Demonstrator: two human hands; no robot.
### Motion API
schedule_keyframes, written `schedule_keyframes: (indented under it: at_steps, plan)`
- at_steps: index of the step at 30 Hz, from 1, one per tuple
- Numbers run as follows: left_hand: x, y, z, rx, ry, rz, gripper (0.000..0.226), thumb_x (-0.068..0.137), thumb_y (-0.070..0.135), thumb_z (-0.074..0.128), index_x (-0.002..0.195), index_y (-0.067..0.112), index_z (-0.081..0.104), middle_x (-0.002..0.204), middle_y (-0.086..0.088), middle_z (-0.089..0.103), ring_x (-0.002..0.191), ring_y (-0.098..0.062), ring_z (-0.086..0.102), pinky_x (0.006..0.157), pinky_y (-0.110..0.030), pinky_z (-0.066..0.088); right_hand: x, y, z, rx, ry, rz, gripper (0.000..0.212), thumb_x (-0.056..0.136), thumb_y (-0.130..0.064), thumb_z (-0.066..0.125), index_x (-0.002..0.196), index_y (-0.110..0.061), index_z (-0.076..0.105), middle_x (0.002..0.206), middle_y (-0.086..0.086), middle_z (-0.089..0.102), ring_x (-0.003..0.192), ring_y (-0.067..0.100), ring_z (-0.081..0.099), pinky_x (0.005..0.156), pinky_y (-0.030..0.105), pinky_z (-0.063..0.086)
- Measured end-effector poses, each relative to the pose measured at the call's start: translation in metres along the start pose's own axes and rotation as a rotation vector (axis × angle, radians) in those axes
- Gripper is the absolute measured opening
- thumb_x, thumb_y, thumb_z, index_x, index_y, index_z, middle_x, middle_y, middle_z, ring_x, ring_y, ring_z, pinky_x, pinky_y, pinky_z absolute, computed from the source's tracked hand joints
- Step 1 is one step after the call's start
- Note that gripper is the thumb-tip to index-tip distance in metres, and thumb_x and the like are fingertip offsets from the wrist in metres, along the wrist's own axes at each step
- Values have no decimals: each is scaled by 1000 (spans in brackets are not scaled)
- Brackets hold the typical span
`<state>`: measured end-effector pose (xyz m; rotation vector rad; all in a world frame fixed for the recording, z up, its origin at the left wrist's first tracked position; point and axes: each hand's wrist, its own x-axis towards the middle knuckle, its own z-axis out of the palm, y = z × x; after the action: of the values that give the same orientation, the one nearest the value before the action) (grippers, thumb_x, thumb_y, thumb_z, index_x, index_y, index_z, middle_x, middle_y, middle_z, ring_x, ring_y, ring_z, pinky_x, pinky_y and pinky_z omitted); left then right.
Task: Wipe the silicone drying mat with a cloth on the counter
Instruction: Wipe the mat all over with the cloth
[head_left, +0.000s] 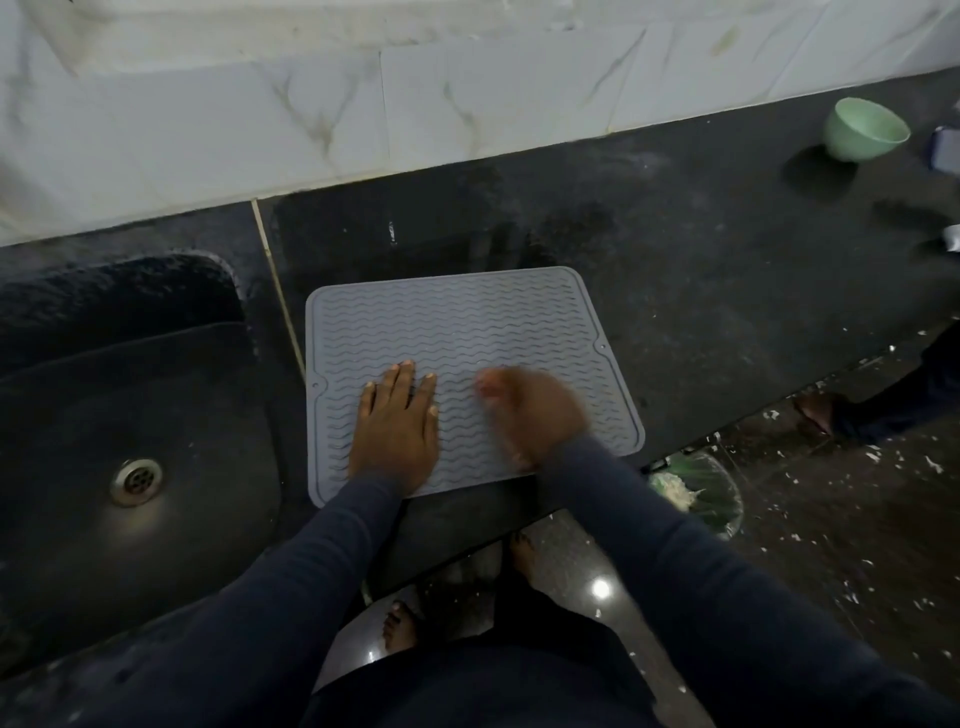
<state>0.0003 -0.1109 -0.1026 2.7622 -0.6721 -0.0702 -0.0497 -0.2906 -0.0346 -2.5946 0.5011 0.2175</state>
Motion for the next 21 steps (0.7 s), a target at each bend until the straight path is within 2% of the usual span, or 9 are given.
schedule_keyframes:
  at_steps: [3,6,8,11,13,14,16,19,21]
  plan:
    - [0,-3,1,13,-15,16,57,93,37,23,143,16,41,152,-14,34,141,-31,26,115,-49,14,-15,-31,28,-47,-107,-132,41,91,-50,50,127,-31,58,129,0,58,118,23,55,98,38,44]
    - [0,-1,-1,-3,10,11,56,95,37,22,142,15,42,151,-14,35,140,-30,28,115,-49,15,-10,17,-12,-21,-76,3,39,88,-64,50,120,-45,61,125,-6,62,113,23,58,88,32,41]
    - [-1,0,-1,-11,20,10,55,96,37,22,142,15,42,151,-13,35,141,-30,28,115,-48,14,-3,66,-44,-105,-13,126,36,86,-66,53,116,-48,62,120,-5,66,109,25,62,85,32,44]
    - [0,1,-1,-20,25,11,55,95,36,22,142,15,43,151,-13,35,140,-30,28,115,-48,14,11,95,-66,-260,22,311,40,90,-54,53,117,-27,66,110,10,69,101,33,65,80,37,48]
    - [0,1,-1,-22,19,0,55,95,37,22,142,15,42,151,-13,35,141,-29,28,116,-47,14,22,76,-62,-301,-29,343,39,93,-44,50,112,-14,66,109,11,67,101,34,64,79,37,46]
    - [0,2,0,-17,16,-1,55,95,37,22,143,15,42,151,-12,35,141,-29,27,116,-47,13,26,59,-56,-288,-43,321,39,94,-44,49,110,-13,65,107,10,66,102,33,63,80,37,46]
    - [0,2,-2,-7,4,-5,56,95,38,20,143,16,41,152,-12,33,141,-28,26,116,-47,12,24,12,-28,-216,-70,139,40,95,-49,44,106,-16,65,99,6,65,100,29,63,80,37,46]
    - [-1,0,-3,-6,-26,5,62,92,41,16,146,17,37,154,-11,28,143,-29,21,116,-45,8,-1,-49,16,-100,-163,-147,39,96,-48,40,117,-26,64,114,6,67,105,29,61,88,39,46]
    - [-1,-1,-2,-5,-25,12,61,92,40,17,146,17,37,154,-11,29,143,-29,22,116,-45,8,-6,-43,17,-93,-136,-163,39,95,-52,40,121,-34,62,120,3,65,108,28,61,91,38,46]
